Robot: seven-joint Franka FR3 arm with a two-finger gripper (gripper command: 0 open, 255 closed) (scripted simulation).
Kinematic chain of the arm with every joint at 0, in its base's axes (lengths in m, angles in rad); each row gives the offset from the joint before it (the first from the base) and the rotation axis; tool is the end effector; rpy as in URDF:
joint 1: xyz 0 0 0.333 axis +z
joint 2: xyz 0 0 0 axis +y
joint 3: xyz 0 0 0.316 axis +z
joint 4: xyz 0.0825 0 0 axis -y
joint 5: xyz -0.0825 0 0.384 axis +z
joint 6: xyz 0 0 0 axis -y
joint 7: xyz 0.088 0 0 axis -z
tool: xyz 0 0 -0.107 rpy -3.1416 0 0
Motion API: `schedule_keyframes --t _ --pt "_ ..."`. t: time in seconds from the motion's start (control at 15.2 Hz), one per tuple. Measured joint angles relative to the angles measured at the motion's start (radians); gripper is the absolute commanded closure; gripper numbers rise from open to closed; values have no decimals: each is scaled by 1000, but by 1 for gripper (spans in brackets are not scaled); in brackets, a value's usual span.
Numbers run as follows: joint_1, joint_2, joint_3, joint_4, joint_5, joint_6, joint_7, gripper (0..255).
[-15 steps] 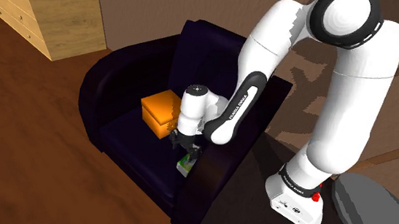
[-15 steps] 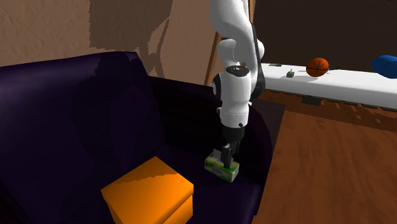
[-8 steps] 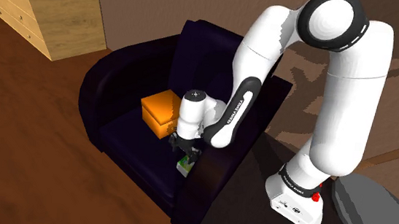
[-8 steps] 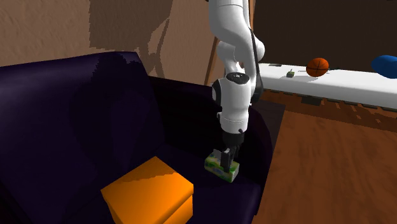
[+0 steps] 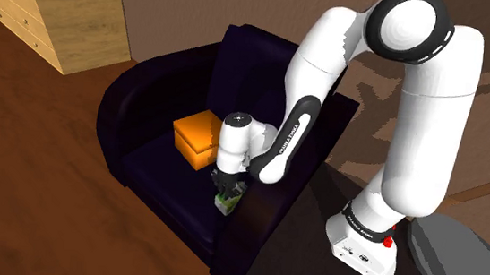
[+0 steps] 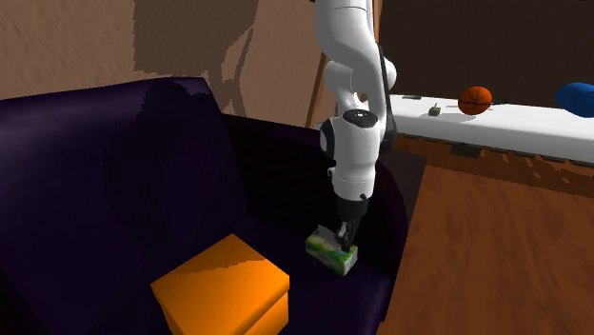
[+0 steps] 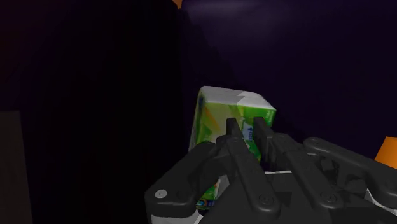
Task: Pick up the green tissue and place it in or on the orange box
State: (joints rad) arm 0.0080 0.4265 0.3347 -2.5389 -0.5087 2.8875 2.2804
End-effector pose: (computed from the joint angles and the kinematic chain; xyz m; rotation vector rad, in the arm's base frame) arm 0.3922 0.1881 0.1231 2.3216 -2.0933 -0.0383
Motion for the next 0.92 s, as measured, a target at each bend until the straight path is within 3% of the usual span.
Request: schedule_keyframes --t 0.4,0.92 --pt "31 -3 -12 -10 -17 23 33 255" --pt "-131 -81 127 -57 85 -27 -90 255"
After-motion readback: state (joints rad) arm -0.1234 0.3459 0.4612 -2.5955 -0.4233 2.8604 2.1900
